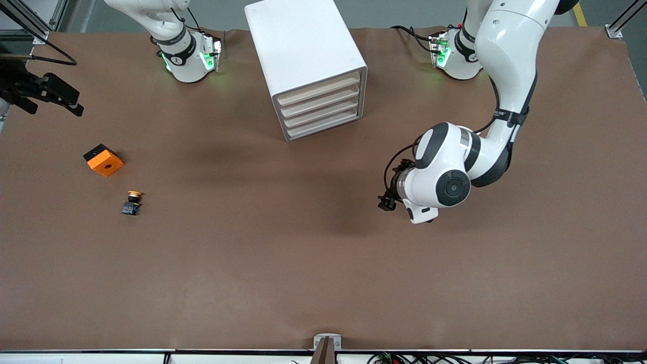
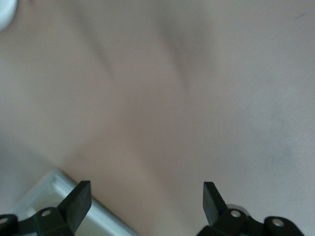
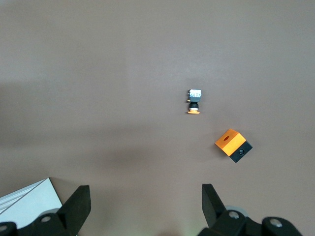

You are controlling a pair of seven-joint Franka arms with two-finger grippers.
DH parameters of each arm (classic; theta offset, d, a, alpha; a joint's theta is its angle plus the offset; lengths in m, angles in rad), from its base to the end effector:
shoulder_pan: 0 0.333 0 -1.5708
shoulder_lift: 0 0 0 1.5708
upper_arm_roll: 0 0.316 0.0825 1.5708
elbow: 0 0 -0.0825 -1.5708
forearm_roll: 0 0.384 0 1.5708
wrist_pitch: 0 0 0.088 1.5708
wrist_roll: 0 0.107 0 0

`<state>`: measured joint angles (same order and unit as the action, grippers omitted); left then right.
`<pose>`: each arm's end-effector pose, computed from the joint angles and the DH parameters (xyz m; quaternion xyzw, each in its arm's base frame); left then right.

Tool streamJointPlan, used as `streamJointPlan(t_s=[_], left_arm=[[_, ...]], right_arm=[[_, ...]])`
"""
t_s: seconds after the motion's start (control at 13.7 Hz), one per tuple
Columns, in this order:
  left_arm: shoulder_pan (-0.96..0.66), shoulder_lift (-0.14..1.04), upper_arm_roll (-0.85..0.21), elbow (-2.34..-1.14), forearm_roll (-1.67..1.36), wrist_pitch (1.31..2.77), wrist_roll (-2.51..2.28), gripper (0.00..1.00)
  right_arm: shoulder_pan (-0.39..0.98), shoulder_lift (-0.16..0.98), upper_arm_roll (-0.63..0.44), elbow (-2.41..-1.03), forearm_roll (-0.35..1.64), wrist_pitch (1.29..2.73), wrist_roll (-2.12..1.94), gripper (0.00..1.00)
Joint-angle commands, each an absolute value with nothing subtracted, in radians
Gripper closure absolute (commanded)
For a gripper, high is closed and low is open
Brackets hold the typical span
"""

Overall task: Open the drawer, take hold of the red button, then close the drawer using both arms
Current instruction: 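Grasp the front of the top drawer with the left gripper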

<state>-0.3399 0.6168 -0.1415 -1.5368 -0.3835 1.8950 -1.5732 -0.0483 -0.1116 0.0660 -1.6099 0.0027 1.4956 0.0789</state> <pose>0.5941 -0.3262 0.2847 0.7777 0.5782 -0.2466 0.0032 0.5115 0.0115 0.6589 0.9995 -0.0307 -0.0014 0.0024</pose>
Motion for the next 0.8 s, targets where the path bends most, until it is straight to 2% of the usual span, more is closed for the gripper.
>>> streamJointPlan(t_s=[0.0, 0.37, 0.73], left_arm=[[-0.34, 0.661, -0.133, -1.502, -0.561, 1.887, -1.814, 0.0], [-0.388, 0.718, -0.143, -1.52, -0.751, 1.873, -2.132, 0.0], [-0.422, 0.787, -0.152, -1.522, -0.961, 1.772, -2.212, 0.0]], right_arm=[[-0.005, -0.071, 0.064, -1.562, 0.0, 1.489, 0.156, 0.0], [0.054, -0.012, 0.064, -1.526, -0.005, 1.488, 0.245, 0.0], [0.078, 0.001, 0.066, -1.543, 0.008, 1.474, 0.258, 0.0]])
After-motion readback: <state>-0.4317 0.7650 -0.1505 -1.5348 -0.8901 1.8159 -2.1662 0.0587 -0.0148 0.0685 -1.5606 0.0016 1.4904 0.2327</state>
